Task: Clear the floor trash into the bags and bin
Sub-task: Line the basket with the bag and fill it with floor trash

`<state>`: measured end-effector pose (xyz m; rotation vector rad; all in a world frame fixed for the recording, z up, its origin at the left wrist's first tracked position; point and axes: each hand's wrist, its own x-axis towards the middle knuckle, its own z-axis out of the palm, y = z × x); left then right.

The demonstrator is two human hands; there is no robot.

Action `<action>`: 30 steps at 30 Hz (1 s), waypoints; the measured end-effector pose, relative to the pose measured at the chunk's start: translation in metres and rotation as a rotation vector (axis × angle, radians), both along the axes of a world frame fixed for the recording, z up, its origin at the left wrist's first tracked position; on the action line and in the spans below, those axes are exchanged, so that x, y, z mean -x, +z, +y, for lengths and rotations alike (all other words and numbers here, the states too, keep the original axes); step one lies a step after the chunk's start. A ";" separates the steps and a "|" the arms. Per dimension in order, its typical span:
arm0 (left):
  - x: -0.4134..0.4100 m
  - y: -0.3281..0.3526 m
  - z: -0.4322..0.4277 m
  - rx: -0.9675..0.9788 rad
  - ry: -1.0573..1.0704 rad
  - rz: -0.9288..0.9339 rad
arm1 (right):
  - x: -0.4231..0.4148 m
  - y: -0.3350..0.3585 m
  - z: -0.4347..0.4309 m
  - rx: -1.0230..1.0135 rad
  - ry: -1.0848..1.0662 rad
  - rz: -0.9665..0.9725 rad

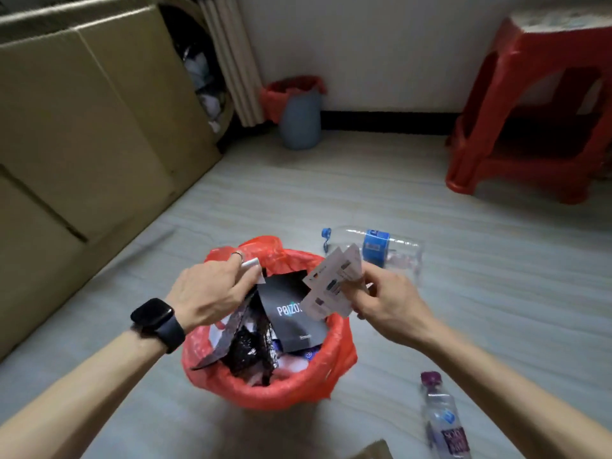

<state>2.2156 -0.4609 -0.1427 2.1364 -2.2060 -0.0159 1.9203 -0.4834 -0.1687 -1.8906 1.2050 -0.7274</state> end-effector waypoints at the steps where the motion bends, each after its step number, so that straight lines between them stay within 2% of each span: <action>1: -0.007 -0.007 0.008 -0.013 0.001 -0.037 | -0.012 -0.003 -0.002 0.014 0.037 0.026; 4: -0.021 -0.030 0.024 -0.073 -0.024 -0.051 | -0.041 -0.013 -0.006 0.062 0.114 0.183; 10: -0.031 -0.062 0.024 -0.164 -0.053 -0.018 | -0.074 -0.020 -0.014 -0.007 0.265 0.506; 14: -0.034 -0.072 0.019 -0.157 -0.110 -0.060 | -0.083 -0.033 -0.020 0.231 0.166 0.705; 18: -0.038 -0.073 0.011 -0.122 -0.083 0.001 | -0.083 -0.044 -0.022 0.310 0.078 0.648; 22: -0.036 -0.073 0.004 -0.145 -0.063 0.155 | -0.086 -0.050 -0.023 0.277 0.062 0.403; 24: -0.035 -0.077 0.003 -0.182 -0.076 0.169 | -0.089 -0.052 -0.022 0.264 0.102 0.328; 25: -0.034 -0.079 0.003 -0.212 -0.086 0.146 | -0.091 -0.053 -0.022 0.266 0.142 0.366; 30: -0.033 -0.084 0.006 -0.347 -0.089 0.014 | -0.094 -0.061 -0.016 0.293 0.408 0.825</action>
